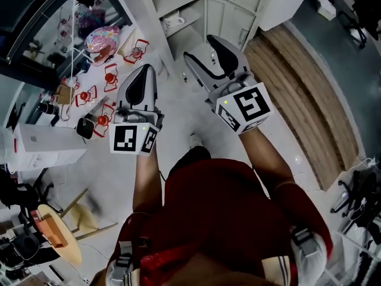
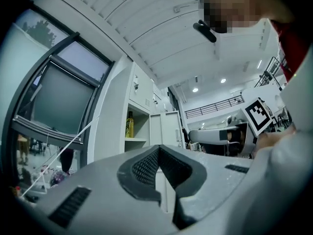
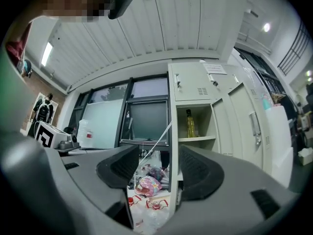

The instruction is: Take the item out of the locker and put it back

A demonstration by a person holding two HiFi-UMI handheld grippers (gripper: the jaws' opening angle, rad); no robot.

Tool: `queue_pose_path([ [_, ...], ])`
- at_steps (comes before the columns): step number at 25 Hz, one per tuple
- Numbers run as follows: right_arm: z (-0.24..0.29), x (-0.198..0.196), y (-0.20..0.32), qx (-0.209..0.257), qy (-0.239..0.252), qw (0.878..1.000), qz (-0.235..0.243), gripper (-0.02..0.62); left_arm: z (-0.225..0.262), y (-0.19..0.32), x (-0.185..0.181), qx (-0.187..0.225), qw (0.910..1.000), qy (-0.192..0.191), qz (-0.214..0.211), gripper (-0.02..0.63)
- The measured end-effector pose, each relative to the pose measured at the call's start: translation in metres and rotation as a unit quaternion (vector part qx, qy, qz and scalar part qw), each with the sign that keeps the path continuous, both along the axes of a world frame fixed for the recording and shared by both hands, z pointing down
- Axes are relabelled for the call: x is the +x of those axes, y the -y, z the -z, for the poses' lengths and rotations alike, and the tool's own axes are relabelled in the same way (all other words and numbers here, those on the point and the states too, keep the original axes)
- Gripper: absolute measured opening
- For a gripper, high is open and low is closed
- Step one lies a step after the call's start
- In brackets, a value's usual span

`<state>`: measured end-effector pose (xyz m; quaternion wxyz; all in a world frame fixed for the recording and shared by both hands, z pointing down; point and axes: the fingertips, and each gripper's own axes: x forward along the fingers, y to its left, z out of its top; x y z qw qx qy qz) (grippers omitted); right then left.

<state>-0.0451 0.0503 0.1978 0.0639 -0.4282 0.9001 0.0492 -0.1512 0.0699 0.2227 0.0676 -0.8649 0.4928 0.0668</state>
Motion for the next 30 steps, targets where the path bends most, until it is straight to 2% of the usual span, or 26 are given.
queue_pose_path([
  [10, 0.010, -0.030, 0.072, 0.003, 0.005, 1.000, -0.018, 0.233, 0.008, 0.074, -0.026, 0.007, 0.9997, -0.005, -0.024, 0.006],
  [20, 0.012, -0.039, 0.109, 0.002, 0.002, 1.000, -0.021, 0.233, 0.017, 0.114, -0.025, 0.004, 0.9993, -0.001, -0.038, 0.006],
  [30, 0.027, -0.036, 0.160, 0.010, 0.005, 1.000, -0.015, 0.233, 0.027, 0.154, -0.022, -0.004, 0.9998, 0.002, -0.020, 0.006],
])
